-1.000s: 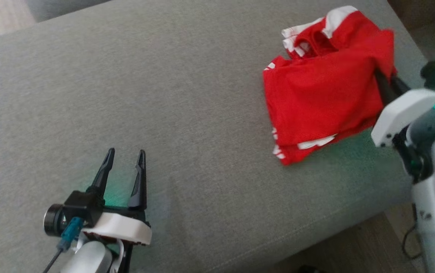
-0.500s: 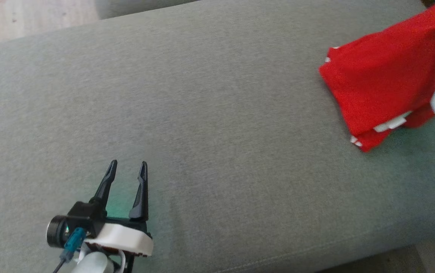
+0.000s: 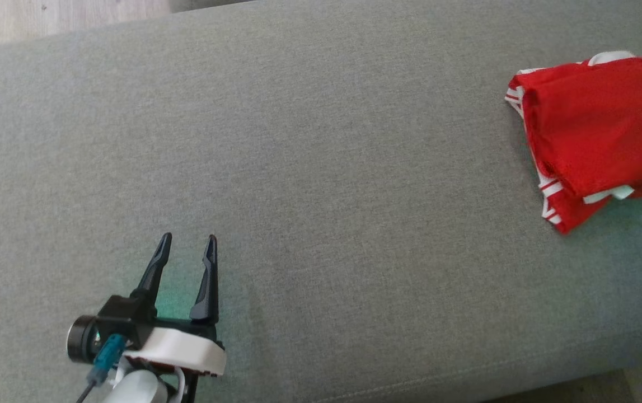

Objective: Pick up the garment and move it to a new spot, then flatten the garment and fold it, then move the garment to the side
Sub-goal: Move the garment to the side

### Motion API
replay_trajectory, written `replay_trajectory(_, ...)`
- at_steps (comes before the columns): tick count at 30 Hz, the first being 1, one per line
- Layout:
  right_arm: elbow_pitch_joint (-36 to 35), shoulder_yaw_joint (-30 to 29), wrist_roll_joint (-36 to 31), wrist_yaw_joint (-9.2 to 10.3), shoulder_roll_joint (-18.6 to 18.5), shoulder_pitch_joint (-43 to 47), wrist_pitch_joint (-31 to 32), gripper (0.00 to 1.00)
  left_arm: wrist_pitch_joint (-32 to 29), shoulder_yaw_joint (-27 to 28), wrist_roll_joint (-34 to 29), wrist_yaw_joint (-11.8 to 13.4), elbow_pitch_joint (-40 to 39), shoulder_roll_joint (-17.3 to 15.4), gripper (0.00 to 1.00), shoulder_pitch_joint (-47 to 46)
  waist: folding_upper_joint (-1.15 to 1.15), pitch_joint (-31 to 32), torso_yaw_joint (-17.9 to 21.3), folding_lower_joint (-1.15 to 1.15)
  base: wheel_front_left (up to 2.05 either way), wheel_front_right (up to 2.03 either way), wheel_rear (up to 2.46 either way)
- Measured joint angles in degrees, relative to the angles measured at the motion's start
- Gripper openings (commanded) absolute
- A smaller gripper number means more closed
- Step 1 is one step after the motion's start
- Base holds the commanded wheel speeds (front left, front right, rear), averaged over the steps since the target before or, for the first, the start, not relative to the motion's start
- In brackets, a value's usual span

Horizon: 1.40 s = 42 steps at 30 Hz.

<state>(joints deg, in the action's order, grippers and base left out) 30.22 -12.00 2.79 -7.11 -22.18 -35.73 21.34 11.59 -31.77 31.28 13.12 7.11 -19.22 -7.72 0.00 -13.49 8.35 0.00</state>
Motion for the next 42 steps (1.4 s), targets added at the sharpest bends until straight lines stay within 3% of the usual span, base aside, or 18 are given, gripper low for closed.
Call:
replay_trajectory(13,-5.6,4.6,-0.7,0.0,2.3,0.9,-3.0,1.0,-0.1,-0.3,1.2,0.0,0.6,0.2,1.0,0.4,0.0,4.8,0.2,0.0,0.0,0.0,0.0)
replay_trajectory(23,-12.5,6.2,0.9,0.0,10.8,15.1,-9.6,1.0,1.2,0.7,4.2,0.2,2.1,0.9,1.0,6.1,0.0,12.3,-4.6,-0.01,0.0,0.0,0.0)
replay_trajectory(31,-19.4,5.8,-0.8,0.0,18.1,26.6,-16.3,1.0,1.7,3.7,5.6,1.8,1.9,0.0,1.0,10.9,0.0,15.8,-10.2,-0.01,0.0,0.0,0.0)
replay_trajectory(35,-21.0,5.6,-0.8,0.0,19.6,33.8,-19.4,1.0,1.7,4.2,6.1,3.4,1.9,-0.3,1.0,12.8,0.0,17.0,-12.6,-0.01,0.0,0.0,0.0)
replay_trajectory(42,-22.2,8.2,3.5,0.0,19.7,42.0,-22.9,1.0,1.1,3.8,6.1,3.5,1.2,-0.4,1.0,14.0,0.0,18.0,-15.6,0.0,0.0,0.0,0.0)
